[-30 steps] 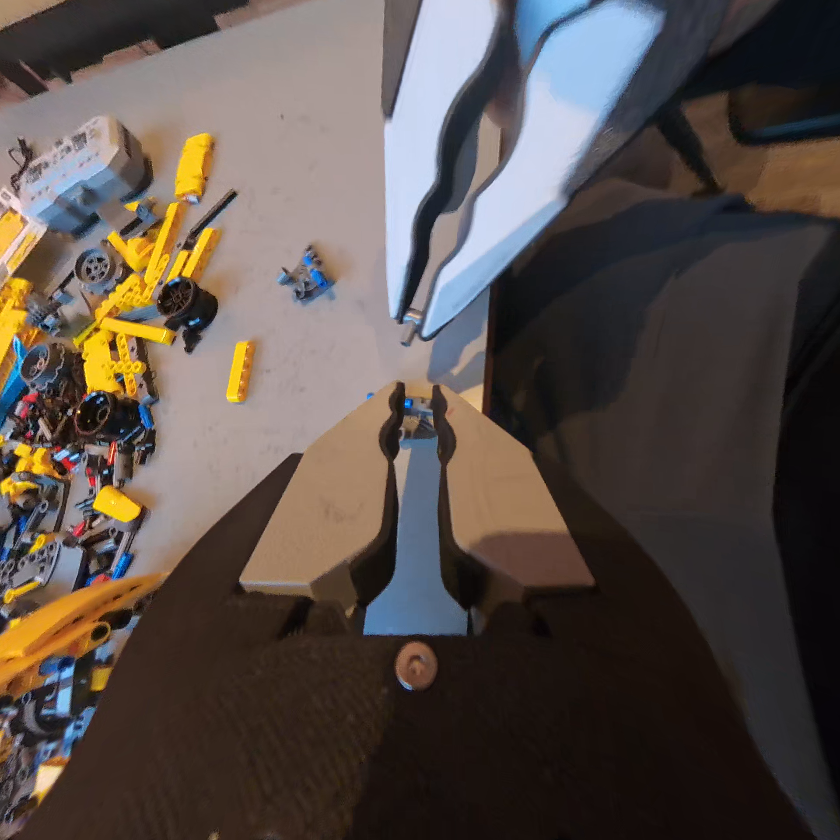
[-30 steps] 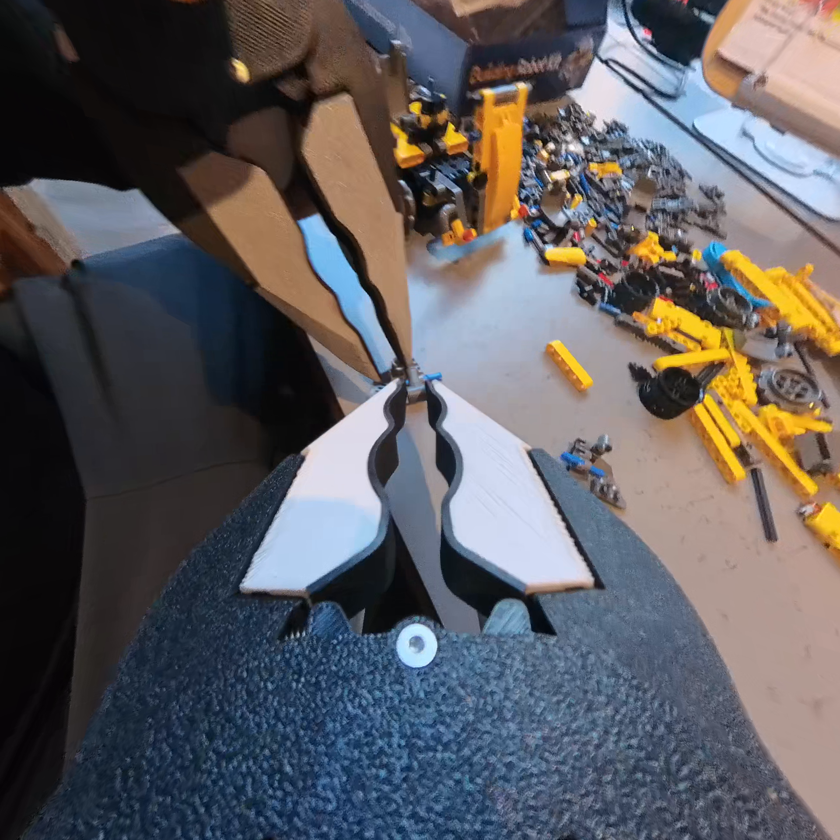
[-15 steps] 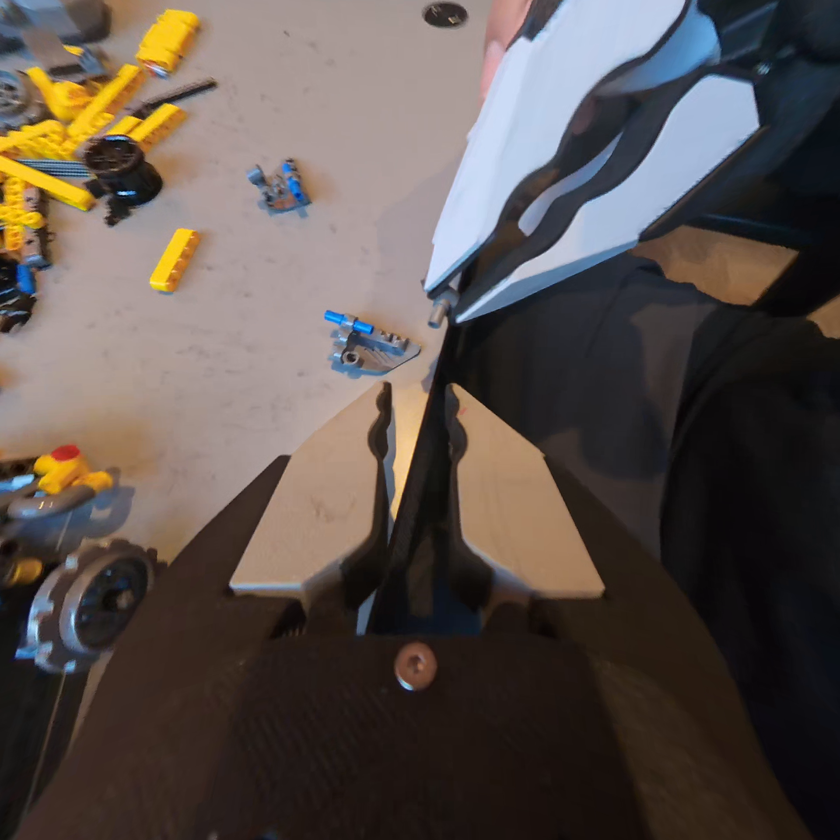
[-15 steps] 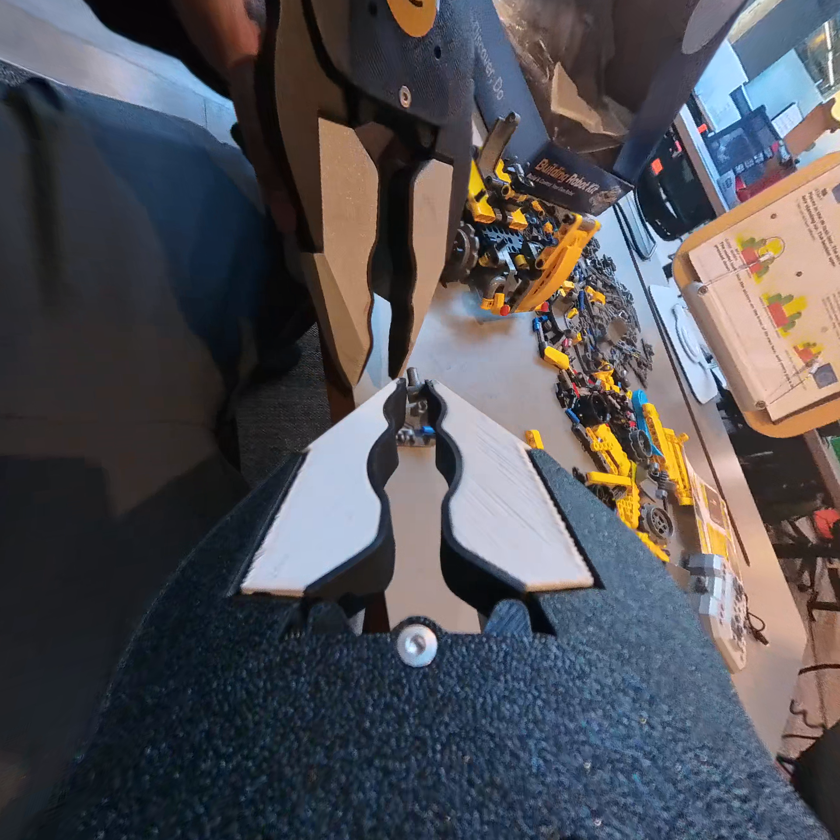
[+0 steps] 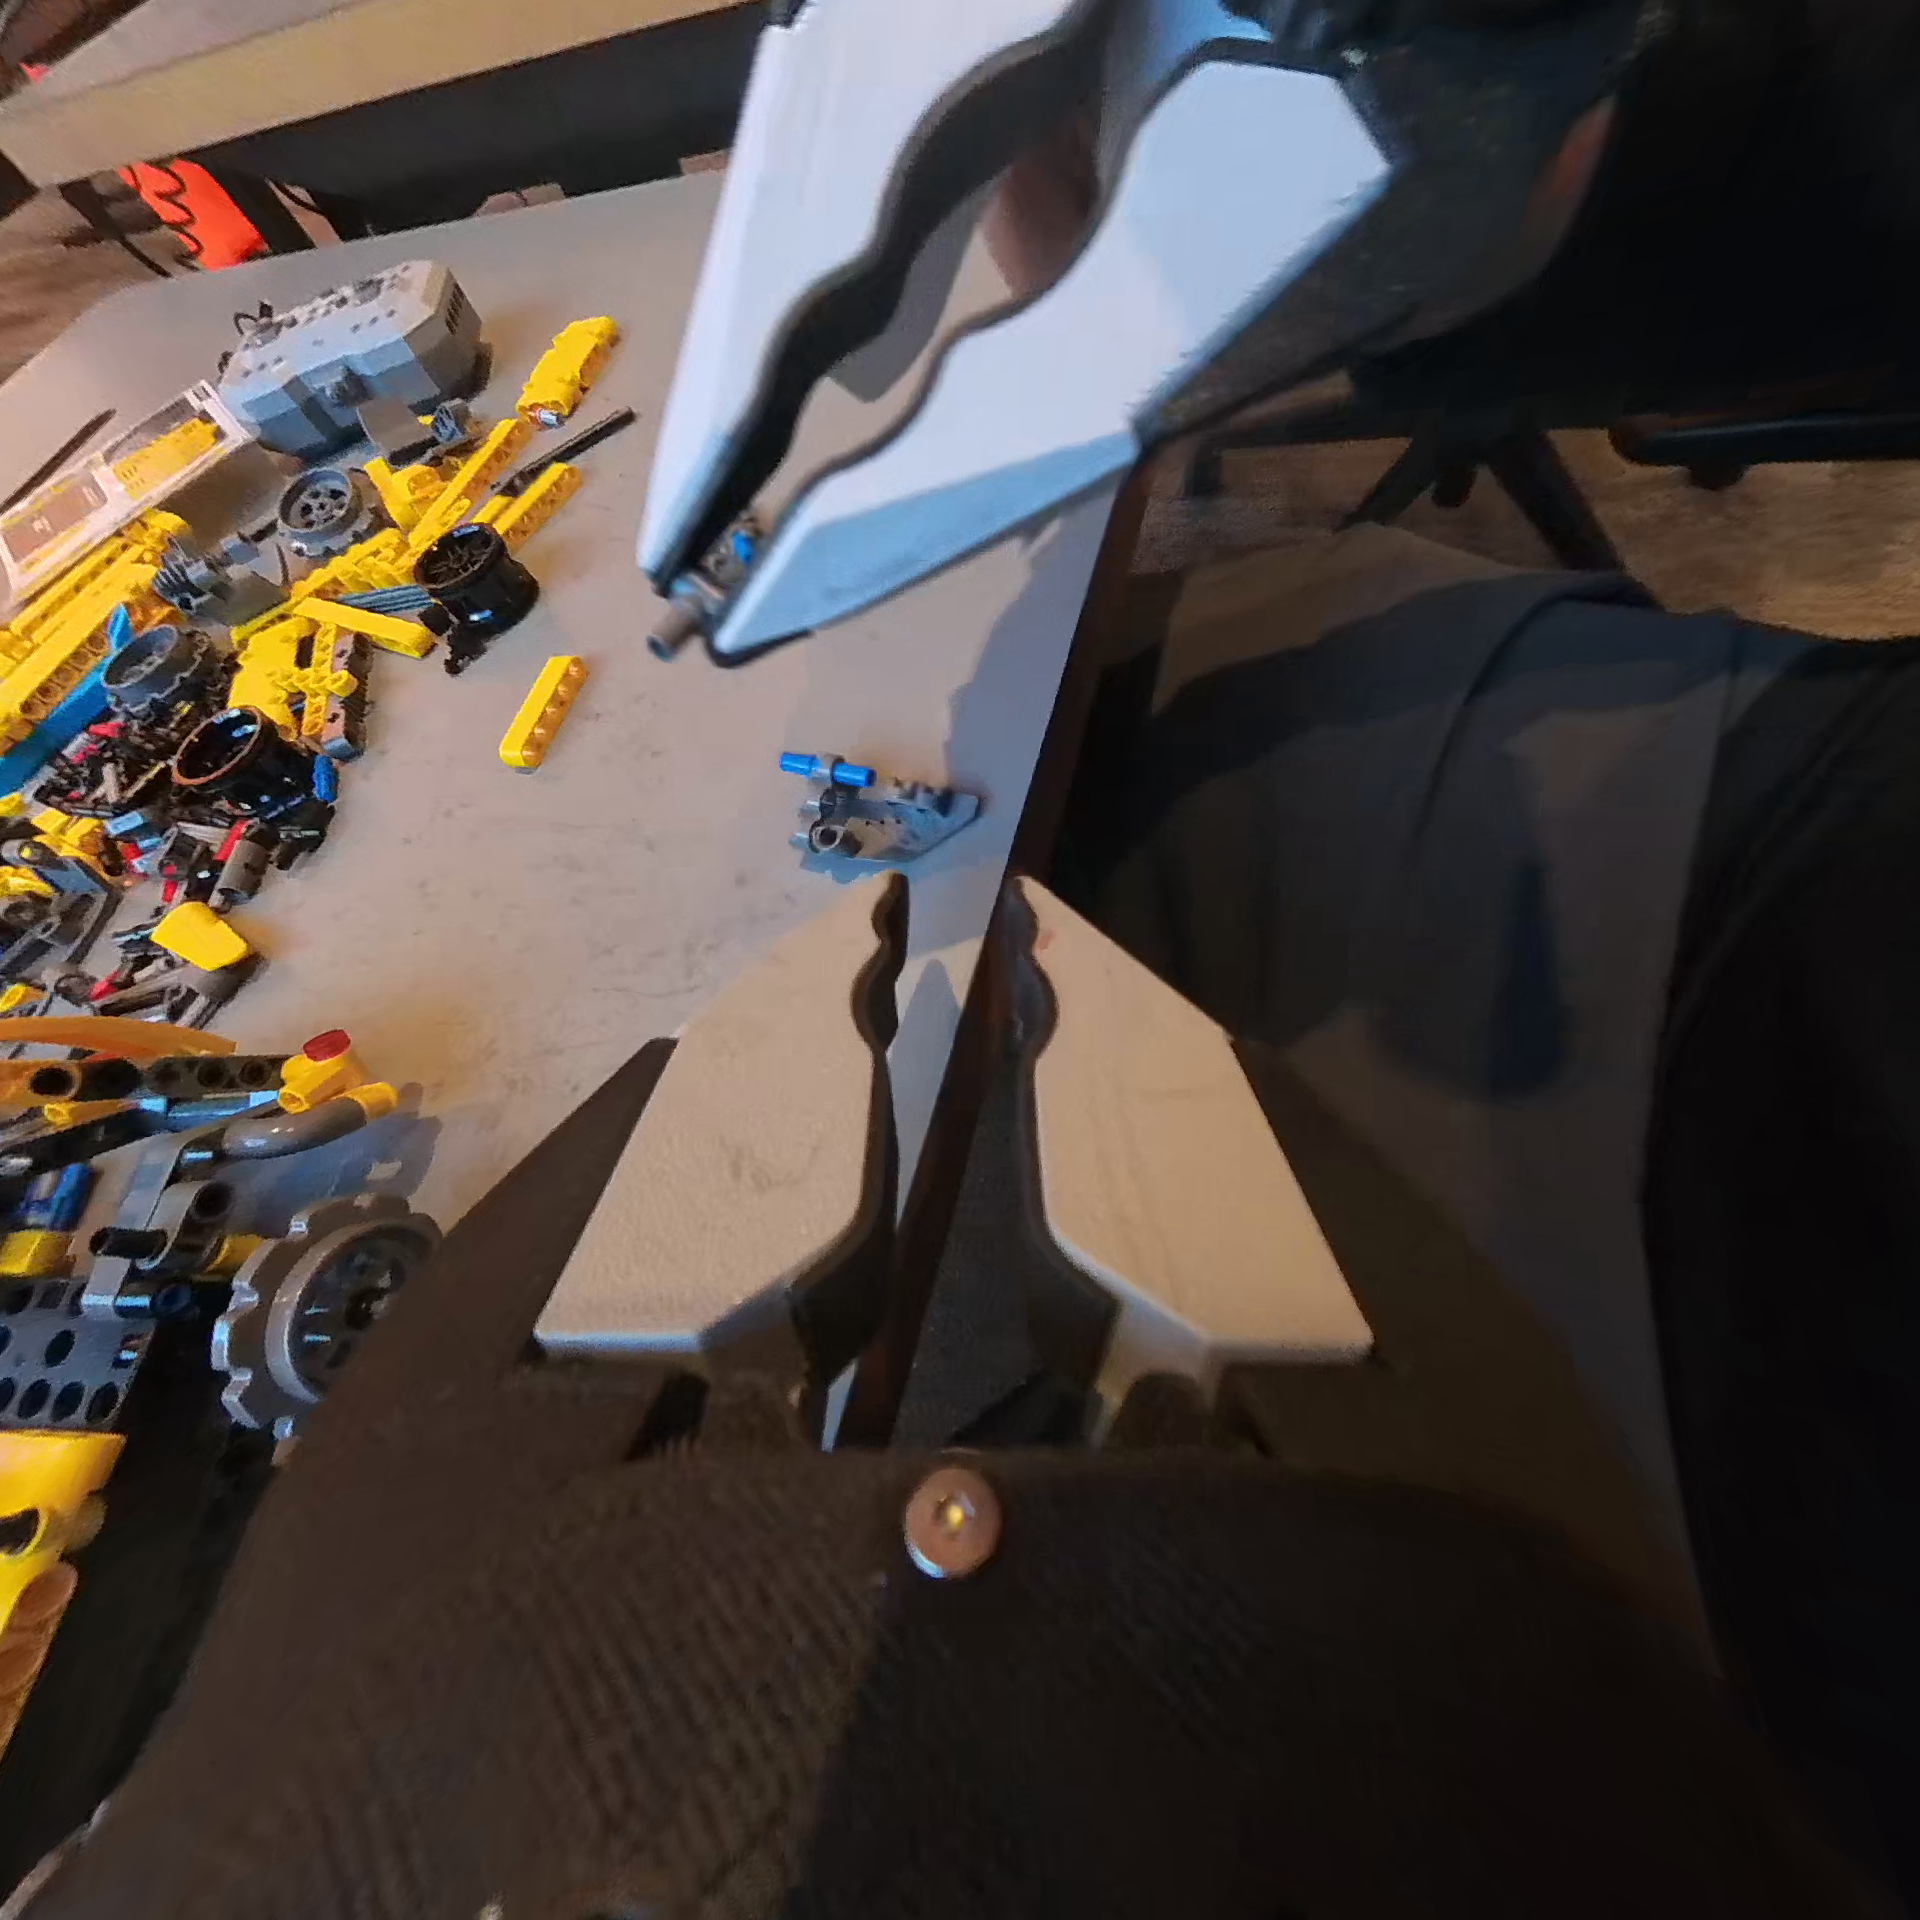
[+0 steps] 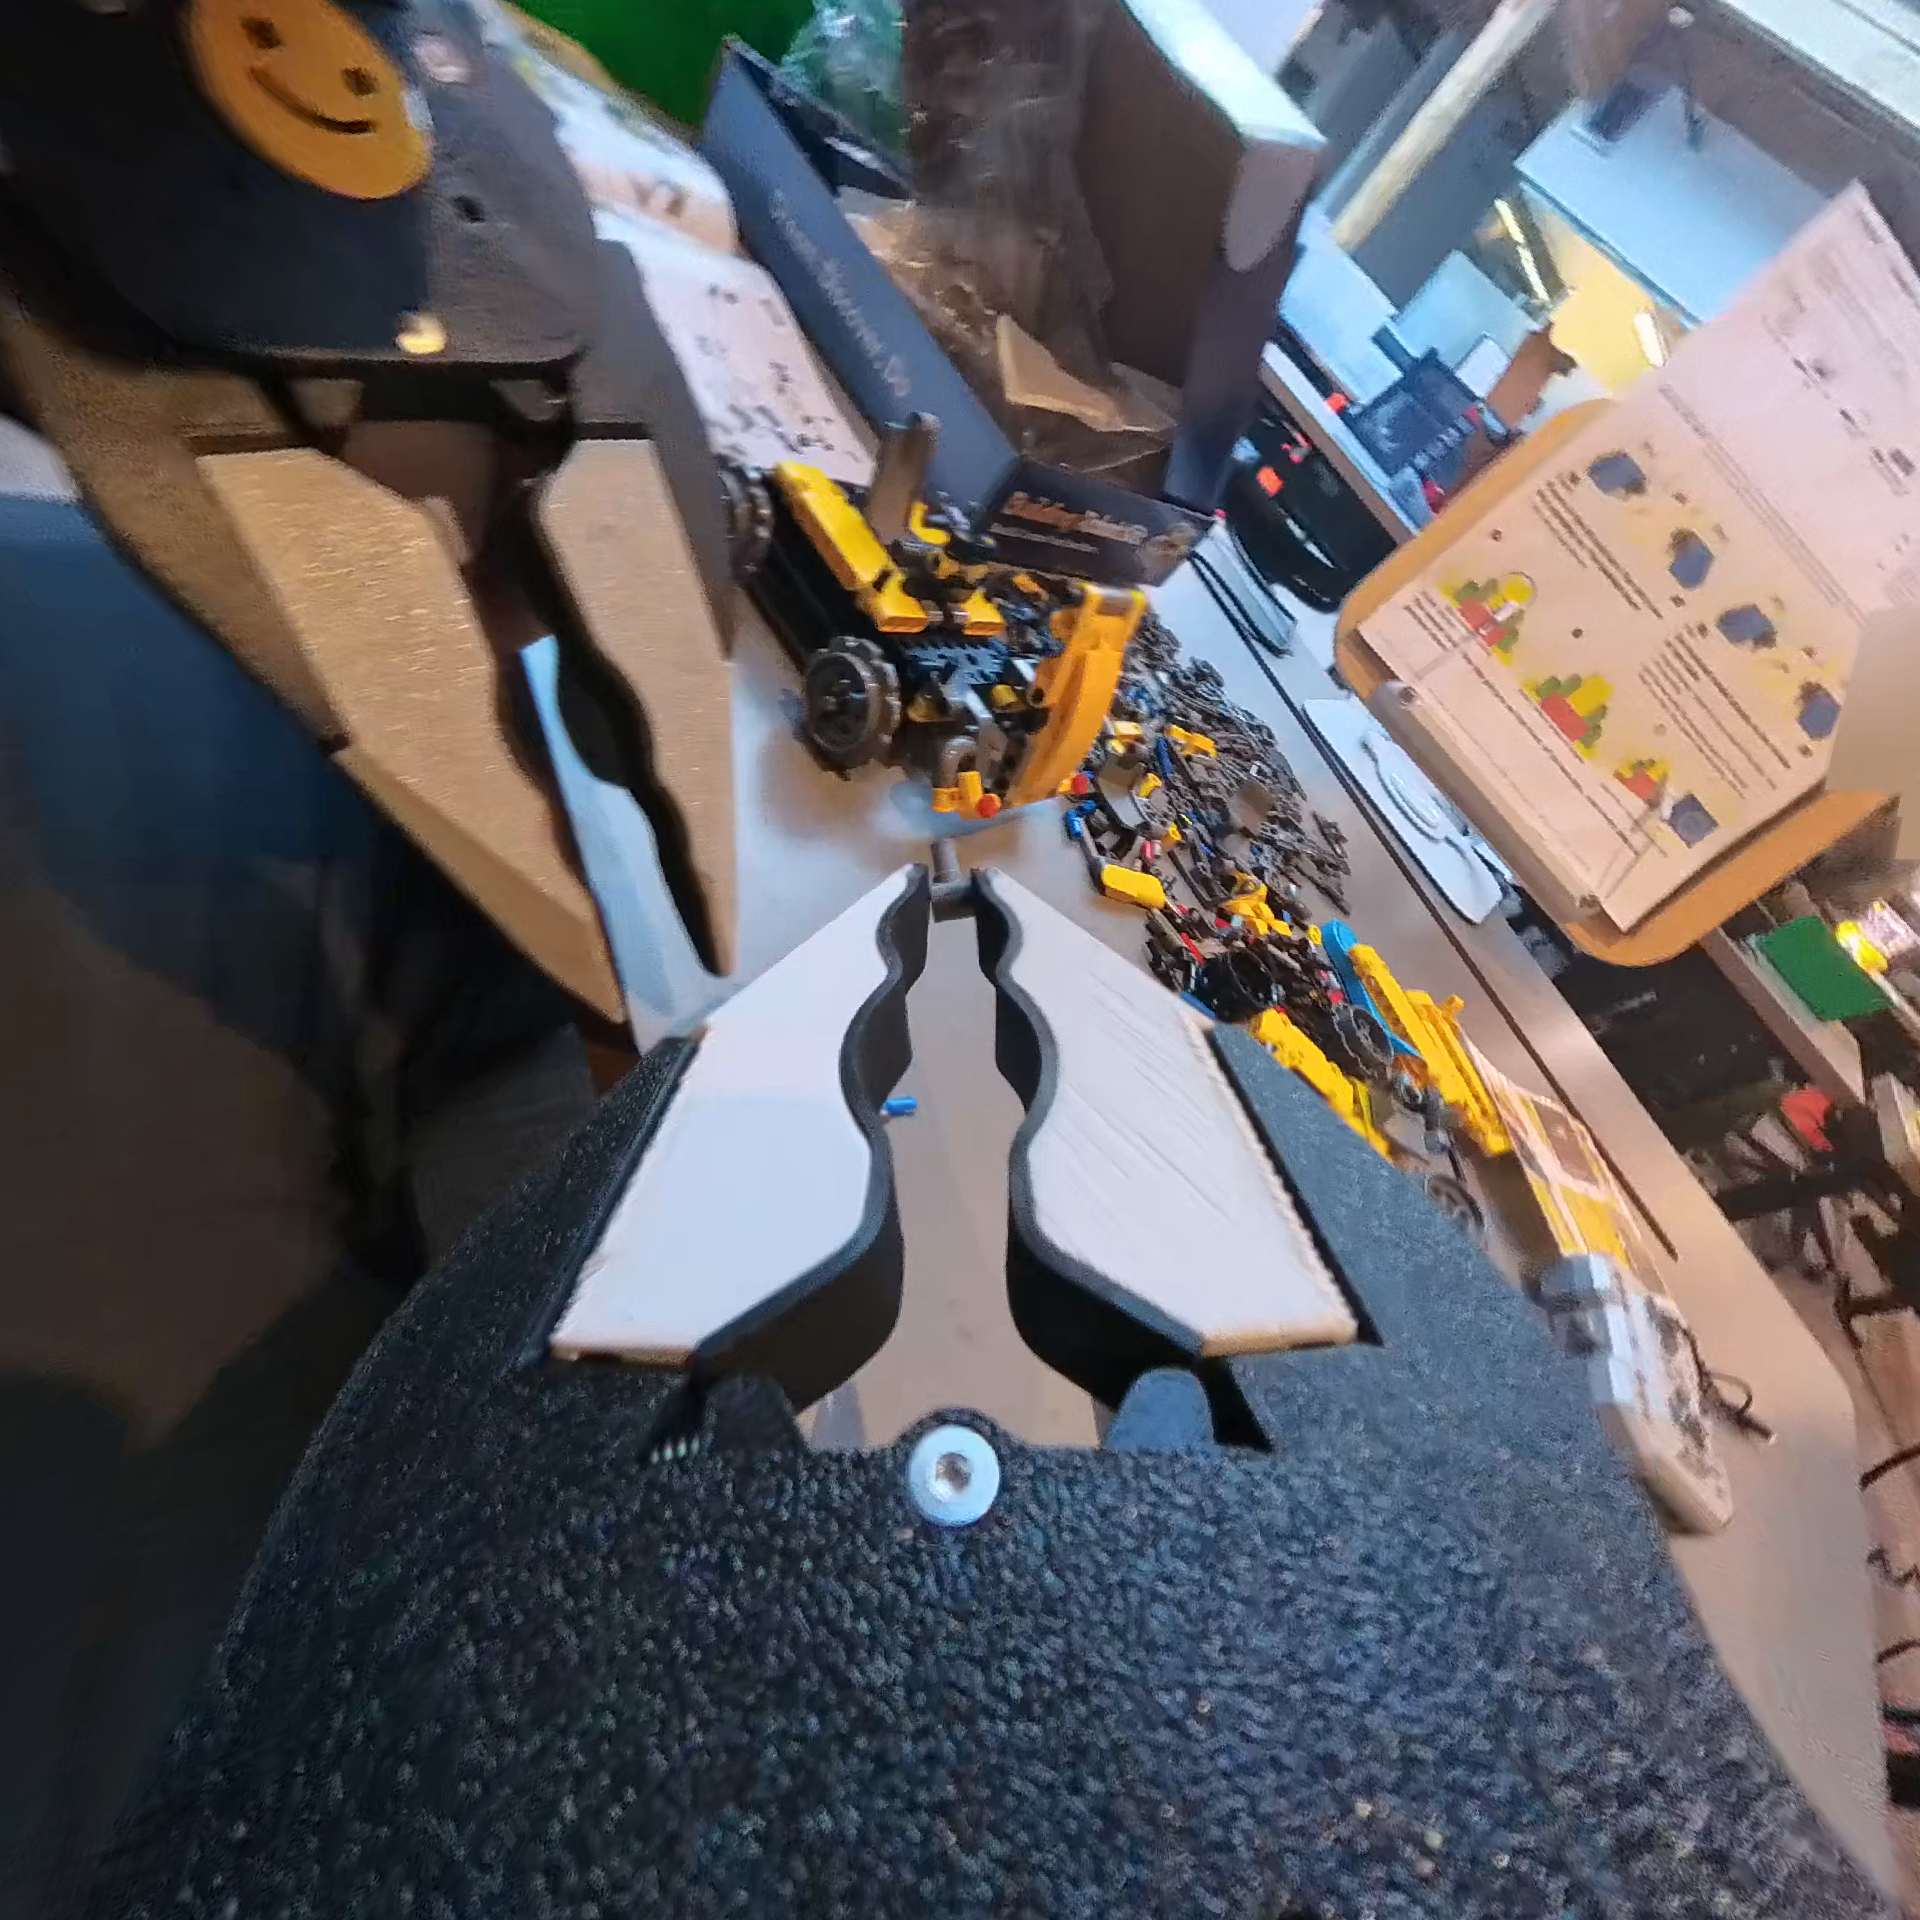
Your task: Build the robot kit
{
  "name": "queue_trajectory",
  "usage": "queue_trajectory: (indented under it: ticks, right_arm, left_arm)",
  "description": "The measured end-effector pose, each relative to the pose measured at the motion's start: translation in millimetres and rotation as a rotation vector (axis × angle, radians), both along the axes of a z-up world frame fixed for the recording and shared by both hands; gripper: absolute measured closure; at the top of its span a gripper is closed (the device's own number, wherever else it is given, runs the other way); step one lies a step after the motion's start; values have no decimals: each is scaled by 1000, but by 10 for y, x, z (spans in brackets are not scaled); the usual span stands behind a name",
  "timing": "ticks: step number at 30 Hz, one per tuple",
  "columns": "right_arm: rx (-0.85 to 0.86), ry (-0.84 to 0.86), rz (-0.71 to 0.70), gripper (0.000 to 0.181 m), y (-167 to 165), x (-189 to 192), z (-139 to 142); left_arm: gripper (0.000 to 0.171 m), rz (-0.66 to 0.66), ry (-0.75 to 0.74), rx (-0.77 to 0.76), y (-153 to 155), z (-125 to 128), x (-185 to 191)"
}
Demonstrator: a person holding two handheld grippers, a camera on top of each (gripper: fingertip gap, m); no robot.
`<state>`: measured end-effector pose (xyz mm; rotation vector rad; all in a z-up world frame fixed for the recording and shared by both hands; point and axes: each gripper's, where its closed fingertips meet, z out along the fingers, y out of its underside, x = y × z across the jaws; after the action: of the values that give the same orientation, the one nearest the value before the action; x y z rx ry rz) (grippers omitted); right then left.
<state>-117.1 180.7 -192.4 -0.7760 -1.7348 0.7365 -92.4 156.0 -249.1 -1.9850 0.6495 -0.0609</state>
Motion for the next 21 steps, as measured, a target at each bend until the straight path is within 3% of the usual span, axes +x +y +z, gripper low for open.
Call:
queue_trajectory:
  ticks: [4, 9, 13, 21]
  right_arm:
    - [-82, 39, -37, 173, 103, 20, -20]
    - [-58, 38, -42, 173, 135, 80, -55]
    - [-29, 93, -203, 173, 464, 91, -77]
    - [38, 30, -140, 173, 329, 74, -216]
  left_arm:
    - [155, -11, -17, -13, 0, -36, 43]
    - [158, -5, 2, -7, 18, -50, 33]
    - [159, -8, 7, -10, 23, -80, 70]
    - [159, -5, 62, 8, 26, -131, 43]
